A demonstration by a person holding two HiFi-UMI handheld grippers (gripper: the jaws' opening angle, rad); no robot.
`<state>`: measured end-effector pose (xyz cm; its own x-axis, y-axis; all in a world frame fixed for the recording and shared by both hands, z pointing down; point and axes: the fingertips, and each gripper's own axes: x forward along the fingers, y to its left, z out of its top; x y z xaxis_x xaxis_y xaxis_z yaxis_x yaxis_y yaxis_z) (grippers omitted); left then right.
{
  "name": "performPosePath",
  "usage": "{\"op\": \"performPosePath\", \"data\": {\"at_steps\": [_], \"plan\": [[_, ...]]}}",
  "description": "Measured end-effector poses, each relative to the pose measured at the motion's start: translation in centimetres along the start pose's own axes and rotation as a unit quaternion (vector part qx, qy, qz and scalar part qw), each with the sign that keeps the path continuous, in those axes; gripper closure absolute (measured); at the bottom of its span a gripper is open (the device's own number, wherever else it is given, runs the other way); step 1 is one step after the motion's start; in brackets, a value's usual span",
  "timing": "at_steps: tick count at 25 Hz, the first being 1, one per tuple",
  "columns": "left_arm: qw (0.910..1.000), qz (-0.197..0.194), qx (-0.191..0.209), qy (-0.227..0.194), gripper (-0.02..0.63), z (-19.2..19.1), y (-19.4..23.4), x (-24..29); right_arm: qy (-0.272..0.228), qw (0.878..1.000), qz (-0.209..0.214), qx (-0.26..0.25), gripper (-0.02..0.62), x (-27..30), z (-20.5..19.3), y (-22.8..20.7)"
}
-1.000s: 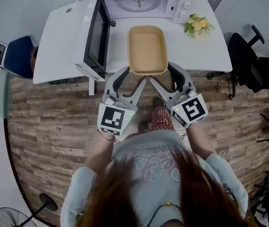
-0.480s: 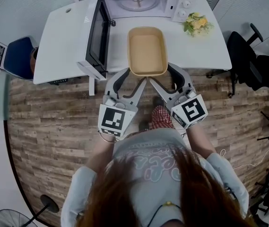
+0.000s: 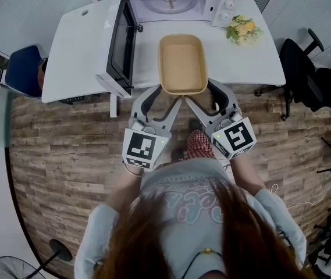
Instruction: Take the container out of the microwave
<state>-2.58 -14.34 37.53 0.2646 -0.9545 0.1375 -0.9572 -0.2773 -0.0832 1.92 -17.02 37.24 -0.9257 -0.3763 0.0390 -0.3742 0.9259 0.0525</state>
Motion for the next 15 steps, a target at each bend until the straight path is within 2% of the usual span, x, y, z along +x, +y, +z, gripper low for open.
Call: {"op": "performPosePath", "data": {"at_steps": [15], "plan": [[1.0000, 0.002, -0.001, -0.003, 0.399, 0.26, 0.02, 0.38, -0.016, 1.000, 0.003, -0.018, 0.341, 0.17, 0.65, -0.43]]}}
